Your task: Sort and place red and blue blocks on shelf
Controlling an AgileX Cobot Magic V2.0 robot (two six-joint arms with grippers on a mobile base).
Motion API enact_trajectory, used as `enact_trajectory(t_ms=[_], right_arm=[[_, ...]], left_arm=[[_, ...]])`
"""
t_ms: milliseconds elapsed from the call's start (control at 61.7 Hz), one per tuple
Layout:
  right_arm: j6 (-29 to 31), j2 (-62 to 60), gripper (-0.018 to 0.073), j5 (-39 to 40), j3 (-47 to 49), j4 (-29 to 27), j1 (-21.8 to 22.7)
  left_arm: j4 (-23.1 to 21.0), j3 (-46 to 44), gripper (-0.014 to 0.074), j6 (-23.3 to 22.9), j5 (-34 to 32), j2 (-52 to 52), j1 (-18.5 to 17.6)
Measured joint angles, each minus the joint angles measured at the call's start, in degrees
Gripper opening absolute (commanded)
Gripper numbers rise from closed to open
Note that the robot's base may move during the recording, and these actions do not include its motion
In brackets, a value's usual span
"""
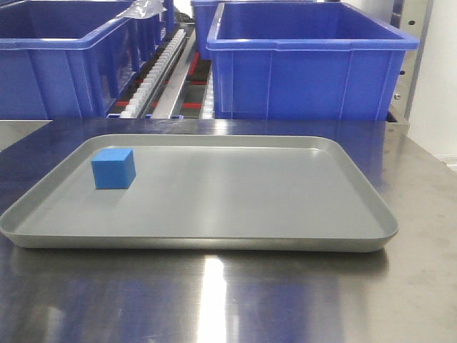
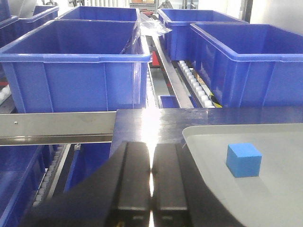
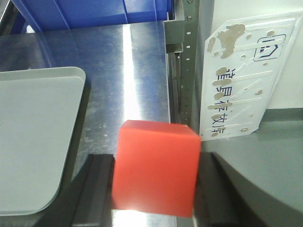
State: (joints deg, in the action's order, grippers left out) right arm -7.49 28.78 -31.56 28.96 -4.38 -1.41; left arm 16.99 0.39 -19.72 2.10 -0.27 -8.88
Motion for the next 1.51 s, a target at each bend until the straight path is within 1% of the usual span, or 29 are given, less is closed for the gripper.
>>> enact_trajectory(t_ms=[178,308,470,616,681,810,908,1021,1313,1508], right_arm=[[0.00,0.00,0.0050,0.00,0.00,0.00,0.00],[0.00,0.00,0.0050,0.00,0.00,0.00,0.00],[0.00,0.00,0.0050,0.00,0.00,0.00,0.00],[0.00,0.00,0.0050,0.00,0.00,0.00,0.00],[0.00,0.00,0.0050,0.00,0.00,0.00,0.00],[0.00,0.00,0.0050,0.00,0.00,0.00,0.00],[0.00,0.00,0.0050,0.00,0.00,0.00,0.00],[0.00,0.00,0.0050,0.00,0.00,0.00,0.00],[0.00,0.00,0.0050,0.00,0.00,0.00,0.00],[0.00,0.00,0.0050,0.00,0.00,0.00,0.00]], left_arm=[[0.00,0.00,0.0141,0.00,0.40,0.00,0.00],[-1.13,-2.23,0.0141,0.00,5.25,1.82,0.00],[-1.61,-13.24,0.0141,0.00,12.57,12.28,-1.38],[-1.61,-25.55,0.0141,0.00,18.42,26.29,-3.22],[-1.61,-30.50,0.0141,0.00,20.06,32.74,-3.82],[-1.61,-36.14,0.0141,0.00,21.36,41.49,-4.03],[-2.21,-38.28,0.0141,0.00,21.93,45.65,-4.03],[-2.61,-39.23,0.0141,0.00,22.36,47.60,-4.03],[-2.71,-39.49,0.0141,0.00,22.26,47.84,-4.03],[-2.71,-39.49,0.0141,0.00,23.79,47.84,-4.03]])
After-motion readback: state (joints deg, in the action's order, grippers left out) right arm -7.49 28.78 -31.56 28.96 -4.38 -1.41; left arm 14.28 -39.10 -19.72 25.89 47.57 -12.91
